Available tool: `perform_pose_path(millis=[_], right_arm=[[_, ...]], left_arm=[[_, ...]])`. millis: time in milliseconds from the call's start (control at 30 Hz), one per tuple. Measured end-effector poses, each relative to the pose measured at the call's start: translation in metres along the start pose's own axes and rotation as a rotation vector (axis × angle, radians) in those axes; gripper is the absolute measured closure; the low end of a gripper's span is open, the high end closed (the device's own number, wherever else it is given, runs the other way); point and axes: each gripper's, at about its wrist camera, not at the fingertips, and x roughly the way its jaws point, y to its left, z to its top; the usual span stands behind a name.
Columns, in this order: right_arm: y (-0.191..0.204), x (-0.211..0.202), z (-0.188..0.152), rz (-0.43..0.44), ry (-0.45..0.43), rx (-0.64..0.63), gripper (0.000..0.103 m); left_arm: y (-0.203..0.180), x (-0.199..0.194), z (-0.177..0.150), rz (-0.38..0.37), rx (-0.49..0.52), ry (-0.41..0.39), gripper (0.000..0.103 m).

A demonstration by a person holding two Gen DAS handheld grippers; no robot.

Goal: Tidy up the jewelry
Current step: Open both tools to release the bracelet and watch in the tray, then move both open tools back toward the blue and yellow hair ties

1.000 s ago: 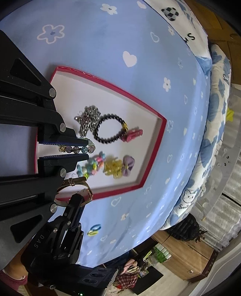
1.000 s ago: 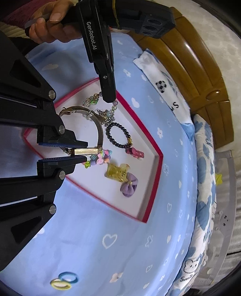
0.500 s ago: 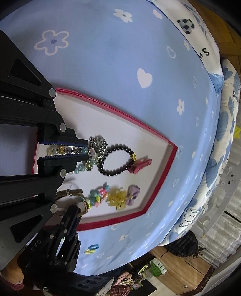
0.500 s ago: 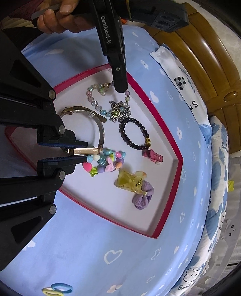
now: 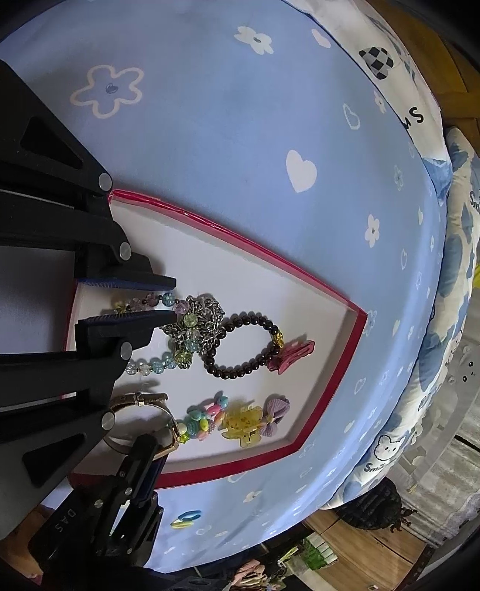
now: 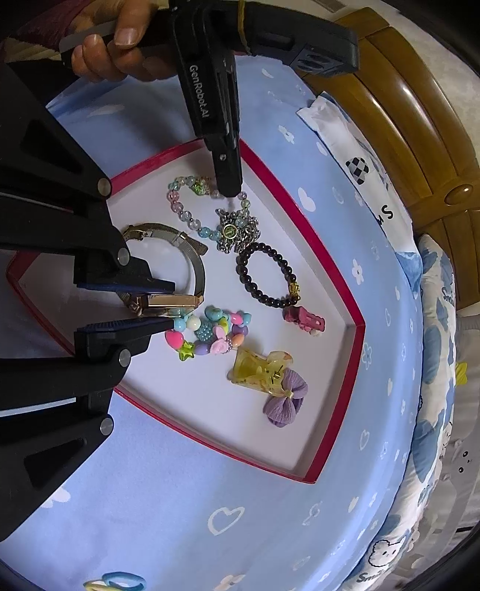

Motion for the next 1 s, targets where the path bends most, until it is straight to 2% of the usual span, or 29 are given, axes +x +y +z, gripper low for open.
perform_pose_path(millis=[67,200,333,400,467,667,1000], right_arm=[[-0.001,-0.002,0.000,0.010,-0.003,0.007,0.087],[-0.004,-0.011,-0.001,0.021,-0.026,0.024,0.073],[-0.009,-0.024,-0.003,0.029,-0.055,0.051,0.073],[-0.013,-0.032,-0.005,0.029,-0.074,0.067,0.073],[-0.018,-0.041,-0.007,0.028,-0.095,0.087,0.071],[-0.038,-0.071,-0.018,0.012,-0.155,0.151,0.065],[-0.091,-0.118,-0.050,-0.074,-0.222,0.280,0.065]], left_arm=[[-0.001,-0.001,0.000,0.007,0.001,-0.002,0.085],[0.000,-0.002,0.000,0.016,-0.002,-0.006,0.082],[0.000,-0.010,-0.002,0.010,-0.012,-0.014,0.081],[-0.003,-0.016,-0.004,0.007,-0.010,-0.026,0.075],[-0.007,-0.023,-0.006,0.004,-0.005,-0.039,0.064],[-0.030,-0.039,-0.012,-0.036,0.039,-0.060,0.055],[-0.071,-0.053,-0.015,-0.101,0.130,-0.074,0.051]])
